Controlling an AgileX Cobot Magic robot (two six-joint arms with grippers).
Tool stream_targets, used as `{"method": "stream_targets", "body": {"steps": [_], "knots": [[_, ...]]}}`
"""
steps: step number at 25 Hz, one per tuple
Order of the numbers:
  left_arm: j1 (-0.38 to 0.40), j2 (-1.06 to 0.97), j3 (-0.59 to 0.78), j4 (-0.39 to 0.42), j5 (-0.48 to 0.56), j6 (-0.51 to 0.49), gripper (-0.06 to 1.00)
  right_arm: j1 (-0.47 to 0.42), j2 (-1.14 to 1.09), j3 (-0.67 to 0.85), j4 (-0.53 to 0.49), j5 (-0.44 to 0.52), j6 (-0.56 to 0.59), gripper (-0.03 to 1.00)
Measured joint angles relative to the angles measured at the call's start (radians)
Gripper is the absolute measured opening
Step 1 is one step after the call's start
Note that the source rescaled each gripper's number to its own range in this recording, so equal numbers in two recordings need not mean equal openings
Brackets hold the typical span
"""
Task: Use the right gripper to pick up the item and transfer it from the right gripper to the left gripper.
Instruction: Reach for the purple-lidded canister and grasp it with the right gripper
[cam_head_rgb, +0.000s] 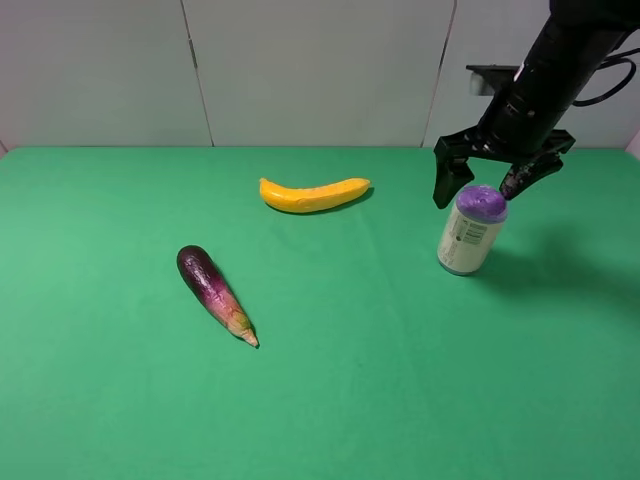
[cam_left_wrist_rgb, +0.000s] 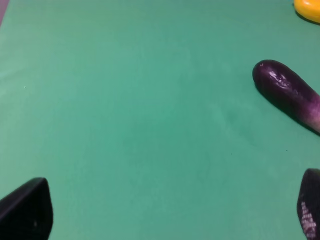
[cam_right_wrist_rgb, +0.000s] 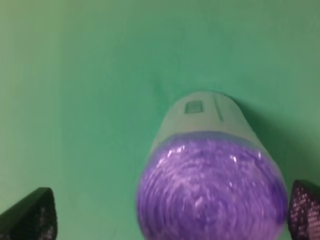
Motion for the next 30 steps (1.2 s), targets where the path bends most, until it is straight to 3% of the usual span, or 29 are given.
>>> {"method": "stream_targets", "body": {"steps": [29, 30], "knots": [[0.0, 0.0, 0.0, 0.0, 0.0, 0.0, 0.94, 0.0, 0.127, 0.0, -0.062, -0.006, -0.003, 1.0], [0.0, 0.0, 0.0, 0.0, 0.0, 0.0, 0.94, 0.0, 0.127, 0.0, -0.062, -0.006, -0.003, 0.92]]}}
